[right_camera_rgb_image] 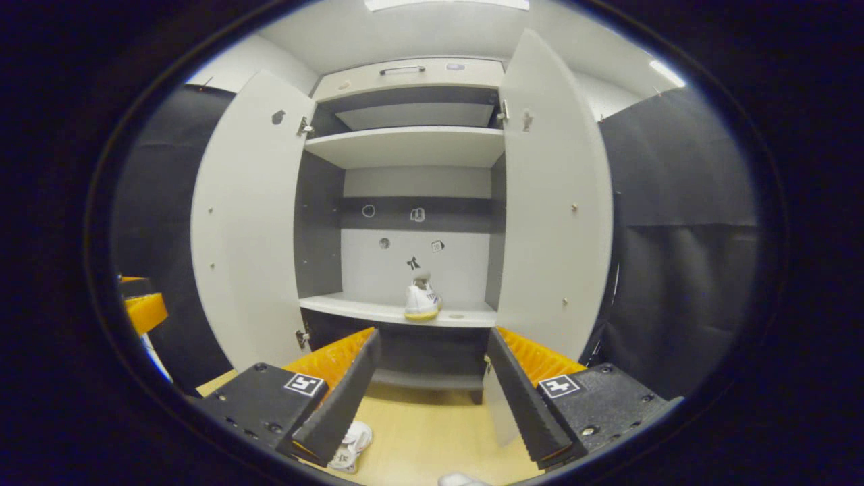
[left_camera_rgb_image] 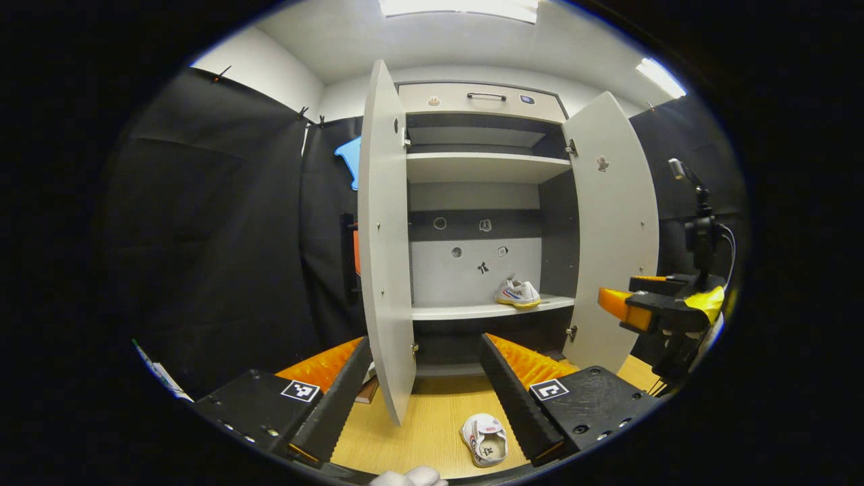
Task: Grab one shoe with the right hand and put it into the shoe cabinet, grab the other shoe with the left hand and put it into the shoe cabinet; then close the right door with the right hand and the left door with the left hand.
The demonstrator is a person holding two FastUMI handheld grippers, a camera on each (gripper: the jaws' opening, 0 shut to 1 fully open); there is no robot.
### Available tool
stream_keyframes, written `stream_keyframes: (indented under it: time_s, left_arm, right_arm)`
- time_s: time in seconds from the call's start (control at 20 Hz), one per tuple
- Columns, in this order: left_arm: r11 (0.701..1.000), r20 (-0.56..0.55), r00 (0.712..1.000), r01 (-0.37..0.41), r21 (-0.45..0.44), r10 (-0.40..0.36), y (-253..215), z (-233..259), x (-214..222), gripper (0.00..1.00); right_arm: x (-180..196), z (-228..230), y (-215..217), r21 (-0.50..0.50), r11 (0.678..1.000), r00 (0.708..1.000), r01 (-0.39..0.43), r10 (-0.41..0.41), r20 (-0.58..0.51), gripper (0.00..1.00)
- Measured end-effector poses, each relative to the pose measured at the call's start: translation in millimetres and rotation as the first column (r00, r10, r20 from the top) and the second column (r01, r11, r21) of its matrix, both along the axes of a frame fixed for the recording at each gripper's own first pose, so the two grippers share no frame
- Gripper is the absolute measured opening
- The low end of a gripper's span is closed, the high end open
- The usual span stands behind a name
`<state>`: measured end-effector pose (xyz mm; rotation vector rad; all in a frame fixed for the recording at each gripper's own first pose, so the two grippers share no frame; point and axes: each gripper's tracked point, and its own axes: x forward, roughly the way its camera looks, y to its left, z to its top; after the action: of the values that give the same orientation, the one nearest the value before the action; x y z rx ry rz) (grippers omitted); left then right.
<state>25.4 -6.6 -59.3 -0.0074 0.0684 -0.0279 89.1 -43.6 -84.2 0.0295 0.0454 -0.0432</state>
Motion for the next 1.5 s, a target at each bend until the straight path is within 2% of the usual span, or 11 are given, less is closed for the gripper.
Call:
stream_keyframes:
  time_s: [0.15,0.2,0.3,0.45,0.55,0.7,0.9,1.0,1.3,1.5]
  left_arm:
    - [0.999,0.001,1.0,0.027,0.022,-0.027,-10,-6,0,0.97]
    - [0.999,0.001,0.999,0.035,0.023,-0.035,-13,-11,2,1.0]
    - [0.999,-0.015,0.999,0.049,0.011,-0.049,-21,-27,6,0.96]
    - [0.998,-0.069,0.995,0.068,0.015,-0.067,-33,-70,13,0.96]
    - [0.995,-0.128,0.987,0.101,0.008,-0.099,-46,-117,16,0.96]
    - [0.994,-0.269,0.958,0.104,0.02,-0.095,-55,-198,15,0.97]
    - [0.987,-0.39,0.912,0.154,0.05,-0.123,-76,-289,18,0.97]
    - [0.984,-0.461,0.878,0.17,0.047,-0.129,-84,-328,20,0.96]
    - [0.977,-0.53,0.839,0.196,0.084,-0.122,-83,-401,67,0.97]
    - [0.981,-0.537,0.837,0.177,0.083,-0.105,-81,-414,99,0.96]
  right_arm:
    - [-25,-16,-9,0.017,1.0,0.999,0.018,-0.018,-0.036,1.0]
    - [-29,-16,-12,0.028,0.999,0.999,0.023,-0.022,-0.041,1.0]
    - [-33,-11,-16,0.032,0.999,0.999,0.029,-0.027,-0.045,1.0]
    - [-41,-6,-22,-0.009,1.0,0.998,0.03,-0.031,-0.051,1.0]
    - [-46,-10,-24,-0.029,0.999,0.997,0.028,-0.03,-0.072,1.0]
    - [-56,-28,-30,-0.062,0.997,0.99,0.039,-0.047,-0.136,1.0]
    - [-71,-57,-33,-0.053,0.998,0.974,0.045,-0.056,-0.22,1.0]
    - [-76,-68,-34,-0.061,0.997,0.965,0.049,-0.063,-0.255,1.0]
    - [-82,-86,-34,-0.066,0.996,0.945,0.057,-0.075,-0.319,1.0]
    - [-78,-94,-37,-0.077,0.995,0.937,0.058,-0.081,-0.34,1.0]
